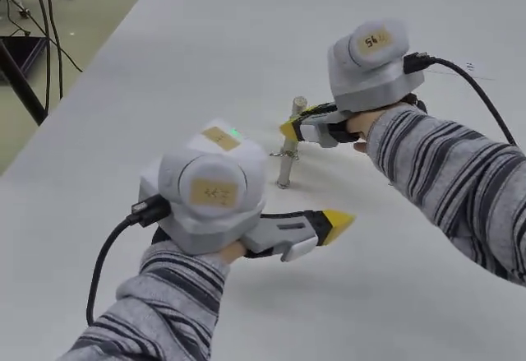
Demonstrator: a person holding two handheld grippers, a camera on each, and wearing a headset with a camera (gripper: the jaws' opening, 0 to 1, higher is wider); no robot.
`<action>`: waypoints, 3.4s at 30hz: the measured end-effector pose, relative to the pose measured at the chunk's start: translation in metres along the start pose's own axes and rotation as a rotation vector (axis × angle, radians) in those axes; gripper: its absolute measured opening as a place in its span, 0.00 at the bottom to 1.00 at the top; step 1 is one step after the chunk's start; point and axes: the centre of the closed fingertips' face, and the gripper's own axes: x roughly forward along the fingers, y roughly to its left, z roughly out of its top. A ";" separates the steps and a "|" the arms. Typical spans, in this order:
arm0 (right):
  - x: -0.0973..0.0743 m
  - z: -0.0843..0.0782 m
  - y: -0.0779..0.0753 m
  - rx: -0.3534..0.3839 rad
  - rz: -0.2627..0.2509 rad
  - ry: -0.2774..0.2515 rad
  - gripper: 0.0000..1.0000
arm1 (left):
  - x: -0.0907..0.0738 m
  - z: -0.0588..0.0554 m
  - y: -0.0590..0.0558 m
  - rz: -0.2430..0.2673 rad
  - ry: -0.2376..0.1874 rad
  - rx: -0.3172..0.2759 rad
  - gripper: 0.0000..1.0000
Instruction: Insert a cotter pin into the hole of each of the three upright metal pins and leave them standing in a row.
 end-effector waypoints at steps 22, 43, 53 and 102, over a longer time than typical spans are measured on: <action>-0.059 -0.068 -0.003 0.033 -0.037 0.079 0.08 | 0.000 0.000 -0.003 0.001 0.000 -0.009 0.99; -0.078 -0.088 0.030 -0.066 -0.007 0.077 0.08 | -0.003 0.001 -0.018 -0.020 0.015 0.030 0.99; -0.079 -0.090 0.032 -0.053 -0.039 0.082 0.09 | -0.005 -0.002 -0.023 -0.025 0.029 0.039 0.98; -0.108 -0.141 -0.060 -0.078 0.051 0.325 0.23 | -0.007 -0.007 -0.032 -0.034 0.028 0.033 0.96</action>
